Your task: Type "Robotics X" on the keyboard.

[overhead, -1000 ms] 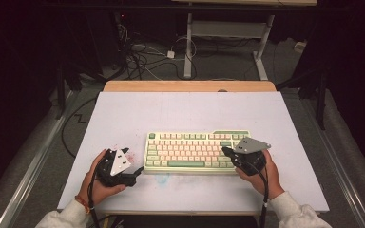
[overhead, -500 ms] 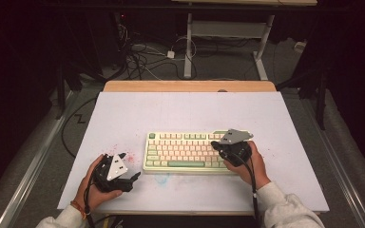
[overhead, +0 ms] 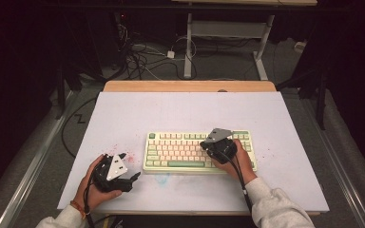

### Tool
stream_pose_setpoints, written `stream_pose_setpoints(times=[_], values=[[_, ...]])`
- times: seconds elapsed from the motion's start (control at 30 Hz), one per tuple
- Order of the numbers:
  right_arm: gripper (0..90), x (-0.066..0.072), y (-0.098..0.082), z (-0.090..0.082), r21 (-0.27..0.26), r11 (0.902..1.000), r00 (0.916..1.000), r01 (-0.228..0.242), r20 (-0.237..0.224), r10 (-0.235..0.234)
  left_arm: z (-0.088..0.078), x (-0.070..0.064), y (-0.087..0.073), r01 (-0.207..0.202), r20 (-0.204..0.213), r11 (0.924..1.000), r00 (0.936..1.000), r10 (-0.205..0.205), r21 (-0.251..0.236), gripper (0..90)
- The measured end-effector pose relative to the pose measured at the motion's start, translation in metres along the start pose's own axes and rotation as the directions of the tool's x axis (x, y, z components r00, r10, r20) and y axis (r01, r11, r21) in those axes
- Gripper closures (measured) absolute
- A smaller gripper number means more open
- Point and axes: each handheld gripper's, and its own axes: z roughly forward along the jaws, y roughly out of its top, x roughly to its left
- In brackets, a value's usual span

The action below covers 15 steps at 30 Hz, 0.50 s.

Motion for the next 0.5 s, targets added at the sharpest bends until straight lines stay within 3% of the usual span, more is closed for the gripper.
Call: stream_pose_setpoints(times=[0.5], values=[[90.0, 0.0018, -0.0012, 0.0046, 0.012, 0.9999, 1.0, -0.005, -0.003, 0.005, 0.0009, -0.0005, 0.0001, 0.0, 0.008, 1.0, 1.0, 0.0, 0.005, 18.1]])
